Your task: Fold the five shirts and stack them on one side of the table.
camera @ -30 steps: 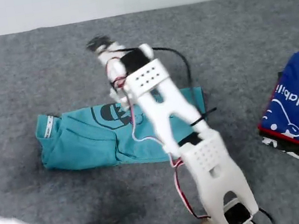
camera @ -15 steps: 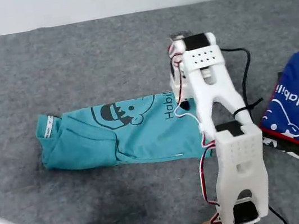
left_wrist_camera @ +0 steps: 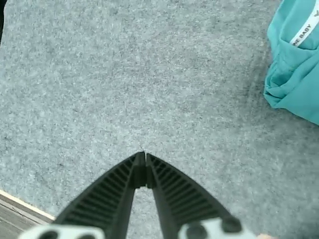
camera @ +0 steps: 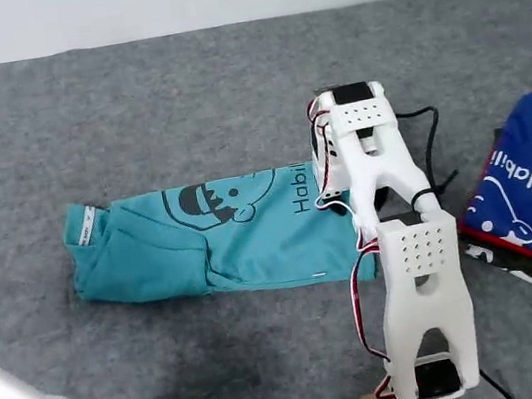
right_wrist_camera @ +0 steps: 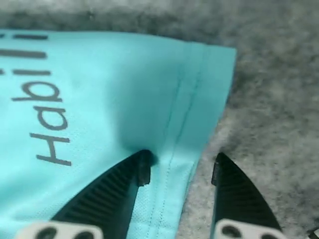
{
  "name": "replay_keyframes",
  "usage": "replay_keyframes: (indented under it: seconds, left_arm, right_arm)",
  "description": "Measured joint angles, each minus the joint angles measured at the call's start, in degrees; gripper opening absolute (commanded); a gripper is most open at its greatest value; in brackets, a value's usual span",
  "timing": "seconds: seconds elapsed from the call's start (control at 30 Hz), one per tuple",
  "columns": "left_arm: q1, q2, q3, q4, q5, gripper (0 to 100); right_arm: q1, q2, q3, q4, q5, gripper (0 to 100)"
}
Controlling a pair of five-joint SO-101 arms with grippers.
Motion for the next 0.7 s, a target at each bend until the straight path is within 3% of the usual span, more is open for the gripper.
replay_keyframes:
  seconds: [0.17, 0.5, 0.7]
  left_arm:
    - [0.0, 0.0, 0.0, 0.0, 0.0, 0]
    - [0.0, 0.0, 0.0, -0.4, 0.0, 0]
    - [0.0, 0.0, 0.0, -0.7, -0.4, 0]
  right_arm:
    - [-0.2, 0.2, -0.3, 0.0, 0.0, 0.9]
    - [0.7, -1.2, 0.0, 0.9, 0.1, 1.0]
    - [4.5, -5.0, 0.1, 2.5, 6.2, 0.9]
